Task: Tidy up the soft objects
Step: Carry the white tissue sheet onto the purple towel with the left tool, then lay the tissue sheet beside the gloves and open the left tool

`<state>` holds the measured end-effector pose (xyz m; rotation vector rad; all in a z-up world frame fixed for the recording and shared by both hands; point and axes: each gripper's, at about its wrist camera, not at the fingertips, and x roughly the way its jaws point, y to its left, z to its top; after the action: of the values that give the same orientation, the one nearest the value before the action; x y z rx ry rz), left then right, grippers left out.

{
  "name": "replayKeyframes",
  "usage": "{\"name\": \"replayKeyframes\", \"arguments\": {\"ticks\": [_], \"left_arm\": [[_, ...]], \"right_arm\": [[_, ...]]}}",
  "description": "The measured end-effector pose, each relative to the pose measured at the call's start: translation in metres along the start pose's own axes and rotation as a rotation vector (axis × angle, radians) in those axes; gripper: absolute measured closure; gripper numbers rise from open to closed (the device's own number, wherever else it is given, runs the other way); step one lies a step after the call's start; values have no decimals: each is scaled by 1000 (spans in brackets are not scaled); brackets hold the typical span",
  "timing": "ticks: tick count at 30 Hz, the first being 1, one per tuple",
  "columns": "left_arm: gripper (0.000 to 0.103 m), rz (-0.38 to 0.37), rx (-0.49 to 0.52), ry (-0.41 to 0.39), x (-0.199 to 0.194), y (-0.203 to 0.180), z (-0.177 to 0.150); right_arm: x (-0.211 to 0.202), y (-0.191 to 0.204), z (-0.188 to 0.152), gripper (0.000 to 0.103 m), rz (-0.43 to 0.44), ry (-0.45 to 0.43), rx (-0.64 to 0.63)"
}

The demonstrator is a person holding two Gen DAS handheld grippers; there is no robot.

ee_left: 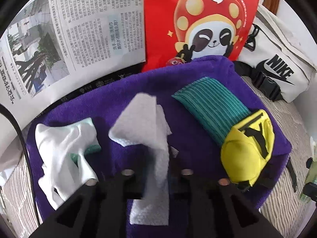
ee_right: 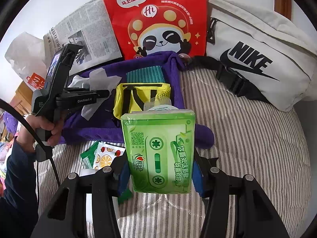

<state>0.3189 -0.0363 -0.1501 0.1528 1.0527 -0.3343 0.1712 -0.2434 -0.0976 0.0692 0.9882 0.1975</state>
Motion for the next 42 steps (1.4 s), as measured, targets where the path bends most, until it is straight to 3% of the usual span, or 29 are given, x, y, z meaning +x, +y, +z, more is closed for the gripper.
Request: {"name": "replayKeyframes", "arguments": {"ticks": [8,20,24,31,33,35,39,42], "left_arm": [[56,5,43,-6,-14,-22,-14],[51,56,93,-25,-54,-32,-34],[51,98,77,-25,-65,-19,-44],[51,58,24,-79,-75,-6,-34],[55,51,32,-99,-73,-8,-24],[71,71,61,-97,-67,-14,-19],[70,164,131,-86,-57,-24,-20],[44,202,155,-68,-57,-24,-27]], "right_arm": [[-9,4,-5,51,13,-12,0],[-30,11,-19,51,34,-47,-2],[-37,17,-22,51,45,-56,-10],[-38,24,-24,51,58,-57,-14],[-38,26,-24,51,71,-54,-13],[-38,28,-25,51,72,-51,-23],[-36,24,-26,51,71,-44,-17],[-33,20,-26,51,65,-37,-7]]}}
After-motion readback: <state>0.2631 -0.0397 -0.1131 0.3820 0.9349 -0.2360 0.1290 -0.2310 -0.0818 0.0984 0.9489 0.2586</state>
